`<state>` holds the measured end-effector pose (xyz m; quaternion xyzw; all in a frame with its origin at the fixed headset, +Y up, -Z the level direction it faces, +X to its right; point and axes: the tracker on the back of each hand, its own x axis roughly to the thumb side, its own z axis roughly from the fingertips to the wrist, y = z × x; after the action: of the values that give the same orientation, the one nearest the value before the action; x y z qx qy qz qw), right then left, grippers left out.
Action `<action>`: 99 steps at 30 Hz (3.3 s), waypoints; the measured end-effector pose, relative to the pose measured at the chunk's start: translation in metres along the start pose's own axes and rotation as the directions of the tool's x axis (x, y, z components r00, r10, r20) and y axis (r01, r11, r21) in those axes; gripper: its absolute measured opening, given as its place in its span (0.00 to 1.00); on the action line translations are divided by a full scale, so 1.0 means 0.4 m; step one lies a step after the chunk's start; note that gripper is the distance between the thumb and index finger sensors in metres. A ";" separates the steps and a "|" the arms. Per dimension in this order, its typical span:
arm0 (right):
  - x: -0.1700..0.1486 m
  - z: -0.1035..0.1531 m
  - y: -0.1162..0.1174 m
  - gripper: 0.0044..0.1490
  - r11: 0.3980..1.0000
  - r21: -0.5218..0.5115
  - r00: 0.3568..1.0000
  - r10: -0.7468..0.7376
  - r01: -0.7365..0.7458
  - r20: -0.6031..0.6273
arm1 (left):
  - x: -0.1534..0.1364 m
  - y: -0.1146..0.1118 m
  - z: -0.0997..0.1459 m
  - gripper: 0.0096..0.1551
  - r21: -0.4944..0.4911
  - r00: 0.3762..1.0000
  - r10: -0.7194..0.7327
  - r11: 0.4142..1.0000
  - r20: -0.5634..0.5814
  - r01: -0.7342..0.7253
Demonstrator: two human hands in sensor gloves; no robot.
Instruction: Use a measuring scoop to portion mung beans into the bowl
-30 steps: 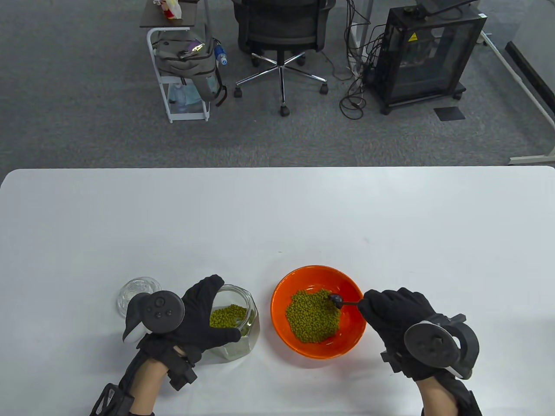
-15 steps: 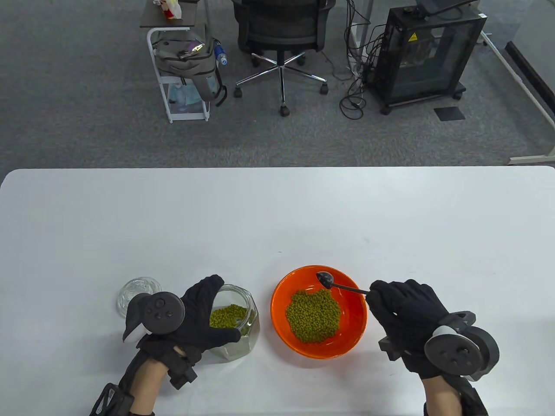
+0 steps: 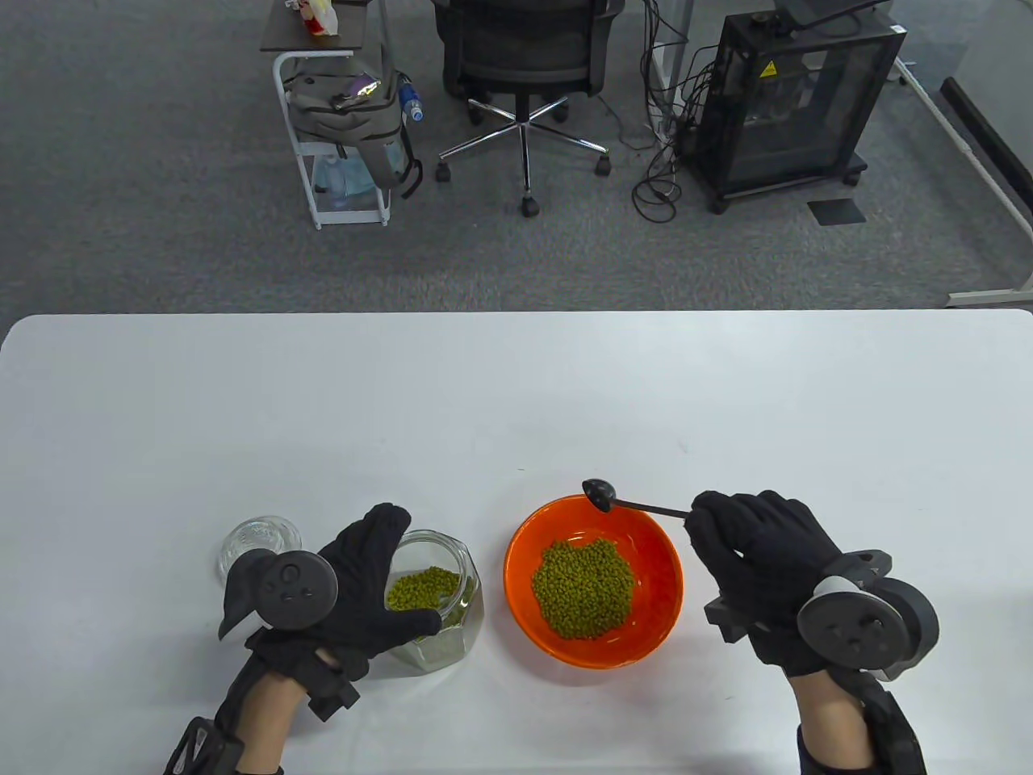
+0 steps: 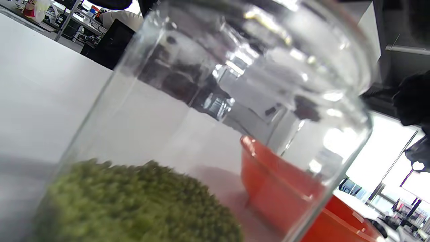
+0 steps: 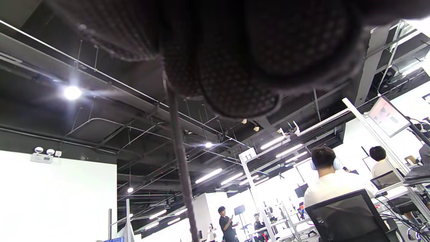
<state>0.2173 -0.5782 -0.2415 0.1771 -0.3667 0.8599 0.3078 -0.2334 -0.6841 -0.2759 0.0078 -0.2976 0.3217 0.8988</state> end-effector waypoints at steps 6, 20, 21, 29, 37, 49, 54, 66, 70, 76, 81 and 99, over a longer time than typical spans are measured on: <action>-0.050 -0.013 -0.003 0.27 0.999 -0.050 0.998 -0.001 -0.002 -0.060 | 0.004 0.066 0.033 0.66 0.173 0.987 -0.160 0.972 -0.025 0.162; -0.256 0.056 0.016 0.27 0.982 -0.169 0.931 0.017 -0.083 -0.364 | -0.155 0.133 0.093 0.60 0.210 0.941 -0.167 0.949 -0.293 0.234; -0.264 0.062 0.020 0.27 0.982 -0.162 0.927 0.027 -0.094 -0.374 | -0.160 0.134 0.096 0.60 0.217 0.939 -0.166 0.947 -0.303 0.237; -0.299 0.103 0.067 0.27 0.959 -0.133 0.902 0.182 -0.251 -0.391 | -0.188 0.127 0.101 0.60 0.210 0.936 -0.129 0.956 -0.329 0.205; -0.310 0.117 0.105 0.27 0.936 -0.032 0.866 0.310 -0.350 -0.394 | -0.212 0.117 0.103 0.59 0.182 0.925 -0.120 0.964 -0.361 0.196; -0.313 0.108 0.149 0.27 0.870 0.371 0.807 0.459 -0.324 -0.371 | -0.217 0.114 0.106 0.59 0.177 0.921 -0.115 0.965 -0.372 0.192; -0.330 0.121 0.193 0.27 0.779 0.577 0.760 0.524 -0.246 -0.384 | -0.215 0.114 0.107 0.59 0.176 0.919 -0.108 0.967 -0.378 0.186; -0.365 0.160 0.259 0.28 0.584 0.798 0.661 0.658 -0.146 -0.361 | -0.218 0.099 0.099 0.59 0.142 0.919 -0.092 0.977 -0.384 0.157; -0.361 0.170 0.279 0.29 0.506 0.857 0.656 0.681 -0.100 -0.325 | -0.219 0.097 0.097 0.59 0.140 0.922 -0.086 0.979 -0.378 0.149; -0.360 0.173 0.284 0.27 0.477 0.874 0.627 0.710 -0.095 -0.320 | -0.219 0.095 0.096 0.59 0.132 0.920 -0.090 0.980 -0.380 0.150; -0.364 0.176 0.287 0.27 0.456 0.887 0.614 0.722 -0.076 -0.319 | -0.219 0.092 0.094 0.59 0.118 0.919 -0.092 0.982 -0.384 0.147; -0.375 0.166 0.315 0.28 0.346 0.938 0.585 0.763 -0.011 -0.274 | -0.218 0.080 0.088 0.59 0.074 0.910 -0.103 0.987 -0.402 0.145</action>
<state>0.2517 -0.7554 -0.3425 -0.1304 0.2348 0.9623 0.0437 -0.3245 -0.7158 -0.2998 0.0072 -0.0916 0.2736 0.9575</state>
